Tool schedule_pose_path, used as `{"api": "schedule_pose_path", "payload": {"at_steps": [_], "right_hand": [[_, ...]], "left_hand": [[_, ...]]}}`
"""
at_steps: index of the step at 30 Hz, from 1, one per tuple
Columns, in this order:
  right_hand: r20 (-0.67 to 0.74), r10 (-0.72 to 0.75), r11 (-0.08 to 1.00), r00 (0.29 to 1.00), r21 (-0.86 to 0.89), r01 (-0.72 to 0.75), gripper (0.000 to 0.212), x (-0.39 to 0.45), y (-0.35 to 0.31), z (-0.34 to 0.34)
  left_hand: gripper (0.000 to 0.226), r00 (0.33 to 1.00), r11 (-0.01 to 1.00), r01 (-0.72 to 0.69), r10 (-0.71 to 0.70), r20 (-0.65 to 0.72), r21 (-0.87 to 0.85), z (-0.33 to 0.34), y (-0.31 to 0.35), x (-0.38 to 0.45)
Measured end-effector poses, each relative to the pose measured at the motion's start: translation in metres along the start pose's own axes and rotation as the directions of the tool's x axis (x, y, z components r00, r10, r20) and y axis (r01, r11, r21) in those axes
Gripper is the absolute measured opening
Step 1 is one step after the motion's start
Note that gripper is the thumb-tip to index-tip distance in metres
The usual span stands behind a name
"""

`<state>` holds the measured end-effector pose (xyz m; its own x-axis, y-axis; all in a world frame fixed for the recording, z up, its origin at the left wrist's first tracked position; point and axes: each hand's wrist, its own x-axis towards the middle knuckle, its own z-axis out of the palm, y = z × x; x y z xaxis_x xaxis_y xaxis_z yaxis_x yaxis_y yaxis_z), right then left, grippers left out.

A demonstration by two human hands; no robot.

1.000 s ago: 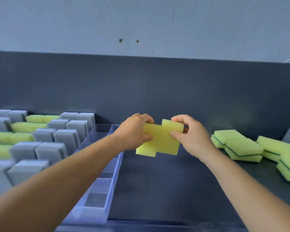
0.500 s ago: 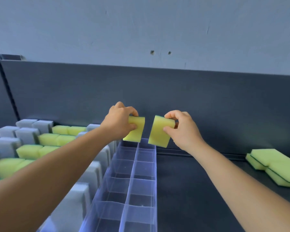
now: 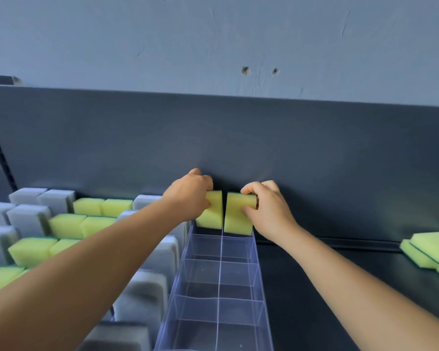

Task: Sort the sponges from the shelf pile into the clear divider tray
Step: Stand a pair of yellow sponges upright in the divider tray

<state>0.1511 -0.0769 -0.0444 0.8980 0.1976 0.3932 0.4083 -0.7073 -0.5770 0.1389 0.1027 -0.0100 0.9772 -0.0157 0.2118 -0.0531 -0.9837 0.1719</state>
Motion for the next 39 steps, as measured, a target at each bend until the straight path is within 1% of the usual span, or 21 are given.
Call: {"api": "schedule_pose_path", "payload": {"at_steps": [4, 5, 9, 11, 12, 14, 17, 21, 23, 25, 27, 29, 33, 36, 39], "right_hand": [[0.025, -0.028, 0.995, 0.999, -0.093, 0.03, 0.025, 0.0, 0.003, 0.01], [0.034, -0.038, 0.993, 0.999, -0.115, 0.041, 0.025, 0.0, 0.003, 0.012], [0.035, -0.076, 0.982, 0.996, -0.171, 0.081, 0.025, 0.0, 0.005, 0.016], [0.027, -0.087, 0.978, 0.996, -0.189, 0.091, 0.026, 0.001, 0.005, 0.016], [0.022, -0.09, 0.976, 0.996, -0.197, 0.093, 0.026, 0.001, 0.005, 0.016], [0.023, -0.094, 0.971, 0.995, -0.22, 0.097, 0.026, 0.0, 0.005, 0.017], [0.069, -0.093, 0.943, 0.993, -0.315, 0.11, 0.026, -0.002, 0.005, 0.022], [0.09, -0.065, 0.907, 0.994, -0.411, 0.096, 0.029, -0.005, 0.008, 0.028], [0.105, -0.06, 0.895, 0.993, -0.435, 0.1, 0.03, -0.006, 0.008, 0.026], [0.143, -0.058, 0.881, 0.988, -0.458, 0.118, 0.03, -0.007, 0.007, 0.023], [0.175, -0.053, 0.876, 0.983, -0.464, 0.13, 0.033, -0.01, 0.004, 0.019], [0.177, -0.042, 0.887, 0.983, -0.447, 0.119, 0.038, -0.013, 0.001, 0.013], [0.156, -0.031, 0.906, 0.987, -0.414, 0.093, 0.048, -0.025, 0.003, -0.008], [0.168, -0.024, 0.898, 0.985, -0.431, 0.095, 0.054, -0.038, 0.015, -0.029], [0.154, -0.013, 0.884, 0.988, -0.459, 0.083, 0.054, -0.051, 0.034, -0.054]], "left_hand": [[0.01, 0.999, 0.993, -0.042, 0.038, 0.038, 0.111, -0.002, -0.002, 0.005], [0.009, 0.997, 0.988, -0.064, 0.057, 0.051, 0.142, -0.003, -0.003, 0.005], [0.016, 0.991, 0.968, -0.112, 0.094, 0.09, 0.223, -0.006, -0.006, 0.01], [0.008, 0.989, 0.958, -0.131, 0.108, 0.104, 0.256, -0.004, -0.002, 0.01], [0.008, 0.988, 0.95, -0.141, 0.116, 0.106, 0.279, -0.001, 0.0, 0.009], [0.025, 0.987, 0.93, -0.149, 0.119, 0.109, 0.336, 0.008, 0.005, 0.007], [0.034, 0.985, 0.898, -0.172, 0.145, 0.097, 0.406, 0.018, 0.008, 0.006], [0.03, 0.981, 0.903, -0.194, 0.167, 0.104, 0.384, 0.022, 0.007, 0.007], [0.028, 0.977, 0.888, -0.208, 0.168, 0.131, 0.411, 0.02, 0.007, 0.005], [0.03, 0.974, 0.873, -0.215, 0.158, 0.163, 0.437, 0.018, 0.005, 0.004], [0.027, 0.97, 0.874, -0.219, 0.149, 0.19, 0.433, 0.017, 0.005, 0.002], [0.023, 0.972, 0.886, -0.209, 0.14, 0.191, 0.414, 0.014, 0.007, -0.001], [0.017, 0.976, 0.918, -0.209, 0.174, 0.133, 0.336, 0.009, 0.023, -0.01], [0.03, 0.972, 0.935, -0.233, 0.214, 0.098, 0.266, 0.007, 0.051, -0.017], [0.038, 0.954, 0.926, -0.297, 0.282, 0.096, 0.233, 0.012, 0.088, -0.022]]}}
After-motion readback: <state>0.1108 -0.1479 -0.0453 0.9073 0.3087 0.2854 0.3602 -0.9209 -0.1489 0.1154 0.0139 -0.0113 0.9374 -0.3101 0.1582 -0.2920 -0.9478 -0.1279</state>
